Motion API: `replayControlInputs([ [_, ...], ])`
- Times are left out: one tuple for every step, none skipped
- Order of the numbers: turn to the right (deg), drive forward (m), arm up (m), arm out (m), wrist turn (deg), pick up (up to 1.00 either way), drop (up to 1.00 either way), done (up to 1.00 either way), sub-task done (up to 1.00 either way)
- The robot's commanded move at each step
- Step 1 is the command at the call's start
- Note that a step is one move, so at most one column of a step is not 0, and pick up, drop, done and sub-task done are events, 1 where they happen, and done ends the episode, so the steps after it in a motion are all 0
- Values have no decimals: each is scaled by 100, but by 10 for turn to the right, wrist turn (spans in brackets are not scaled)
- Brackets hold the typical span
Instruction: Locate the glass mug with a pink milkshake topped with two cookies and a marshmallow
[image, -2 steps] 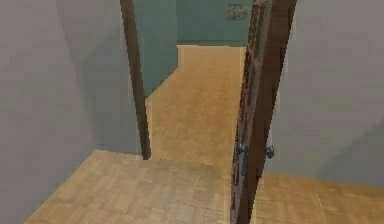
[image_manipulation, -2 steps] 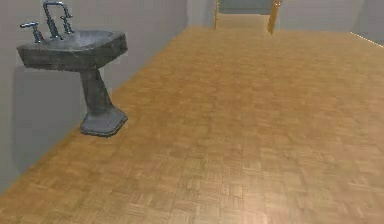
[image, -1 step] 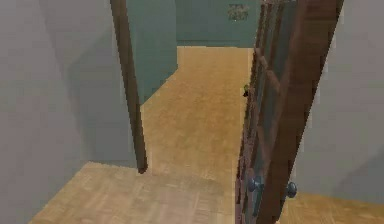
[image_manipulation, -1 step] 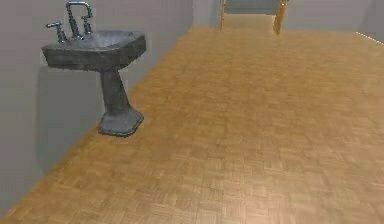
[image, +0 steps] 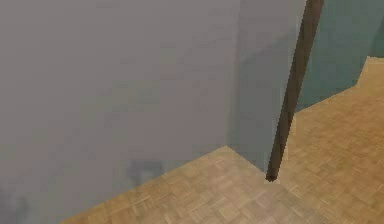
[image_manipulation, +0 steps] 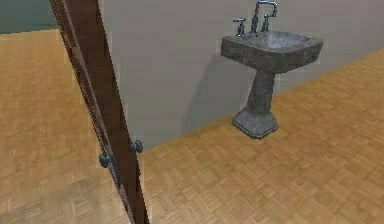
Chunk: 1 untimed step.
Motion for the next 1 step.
replayControlInputs([
  [-60, 0, 0, 0, 0, 0, 0, 0, 0],
])
